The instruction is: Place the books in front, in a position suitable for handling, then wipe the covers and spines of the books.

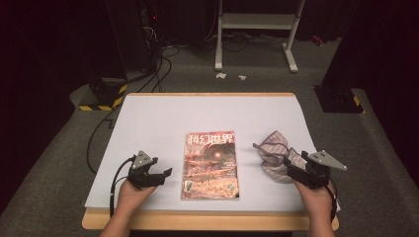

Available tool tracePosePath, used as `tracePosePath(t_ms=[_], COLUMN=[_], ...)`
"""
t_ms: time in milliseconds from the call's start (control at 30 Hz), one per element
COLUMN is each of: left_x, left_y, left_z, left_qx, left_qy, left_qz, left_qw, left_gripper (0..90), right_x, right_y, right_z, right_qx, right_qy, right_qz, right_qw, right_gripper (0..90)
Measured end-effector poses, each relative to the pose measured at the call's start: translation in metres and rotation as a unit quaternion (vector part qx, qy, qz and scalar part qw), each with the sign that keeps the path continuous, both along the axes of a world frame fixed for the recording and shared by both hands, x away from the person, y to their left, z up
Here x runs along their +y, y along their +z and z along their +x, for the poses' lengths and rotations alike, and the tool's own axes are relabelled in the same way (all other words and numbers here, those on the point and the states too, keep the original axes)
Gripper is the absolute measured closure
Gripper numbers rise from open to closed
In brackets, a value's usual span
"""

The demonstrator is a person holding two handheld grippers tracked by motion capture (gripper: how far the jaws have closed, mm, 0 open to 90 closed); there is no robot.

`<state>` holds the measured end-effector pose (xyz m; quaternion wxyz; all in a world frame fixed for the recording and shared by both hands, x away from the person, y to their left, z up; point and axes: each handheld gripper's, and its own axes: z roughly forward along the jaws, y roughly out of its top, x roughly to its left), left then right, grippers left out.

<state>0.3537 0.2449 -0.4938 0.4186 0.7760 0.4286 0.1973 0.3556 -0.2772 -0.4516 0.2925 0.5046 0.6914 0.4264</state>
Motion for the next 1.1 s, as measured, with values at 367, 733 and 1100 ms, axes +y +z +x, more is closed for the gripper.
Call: tracePosePath(t_ms=[367, 733, 1100], left_x=[-0.001, 0.002, 0.006], left_y=[-0.002, 0.001, -0.001], left_z=[0.002, -0.008, -0.010], left_qx=[-0.002, -0.010, 0.009], left_qy=[-0.007, -0.001, -0.002], left_qz=[0.000, 0.005, 0.001], left_qw=[1.0000, 0.9999, 1.0000], left_gripper=[25.5, 25.4, 28.2], right_x=[-0.002, 0.016, 0.021], right_y=[-0.025, -0.050, -0.049], right_z=[0.014, 0.034, 0.037], right_qx=[0.046, 0.113, 0.125], right_qy=[-0.005, 0.007, 0.016], right_qz=[0.008, -0.014, -0.045], right_qw=[0.9989, 0.9935, 0.9911], right_gripper=[19.8, 19.1, 45.1])
